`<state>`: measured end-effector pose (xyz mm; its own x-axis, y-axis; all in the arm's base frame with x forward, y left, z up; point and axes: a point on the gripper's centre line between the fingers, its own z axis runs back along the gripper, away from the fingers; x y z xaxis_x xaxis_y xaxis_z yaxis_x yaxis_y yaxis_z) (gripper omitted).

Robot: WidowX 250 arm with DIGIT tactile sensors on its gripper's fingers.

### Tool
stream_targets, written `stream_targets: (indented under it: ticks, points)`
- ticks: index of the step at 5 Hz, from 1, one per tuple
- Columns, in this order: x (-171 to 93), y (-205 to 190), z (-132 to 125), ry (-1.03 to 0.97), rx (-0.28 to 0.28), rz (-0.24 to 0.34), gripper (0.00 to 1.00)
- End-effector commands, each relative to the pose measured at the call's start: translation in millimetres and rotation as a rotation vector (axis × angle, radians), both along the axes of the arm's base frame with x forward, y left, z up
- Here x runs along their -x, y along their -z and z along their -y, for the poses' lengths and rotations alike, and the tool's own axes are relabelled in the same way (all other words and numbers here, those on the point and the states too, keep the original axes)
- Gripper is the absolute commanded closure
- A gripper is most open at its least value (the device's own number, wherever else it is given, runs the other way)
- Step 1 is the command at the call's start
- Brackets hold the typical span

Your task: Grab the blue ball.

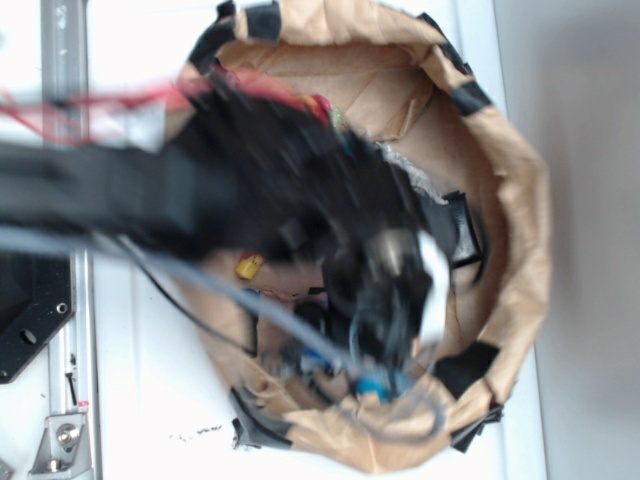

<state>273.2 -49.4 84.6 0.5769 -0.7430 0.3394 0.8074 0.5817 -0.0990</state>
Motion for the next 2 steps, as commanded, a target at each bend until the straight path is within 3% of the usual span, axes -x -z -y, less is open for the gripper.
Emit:
stream_targets:
  ticks: [1, 2]
  points:
    - [7.4, -70.8, -55.8, -0.255, 0.02, 0.104, 1.0]
    - [6.0, -63.8, -50.8, -0.258, 0.046, 0.097, 0.0]
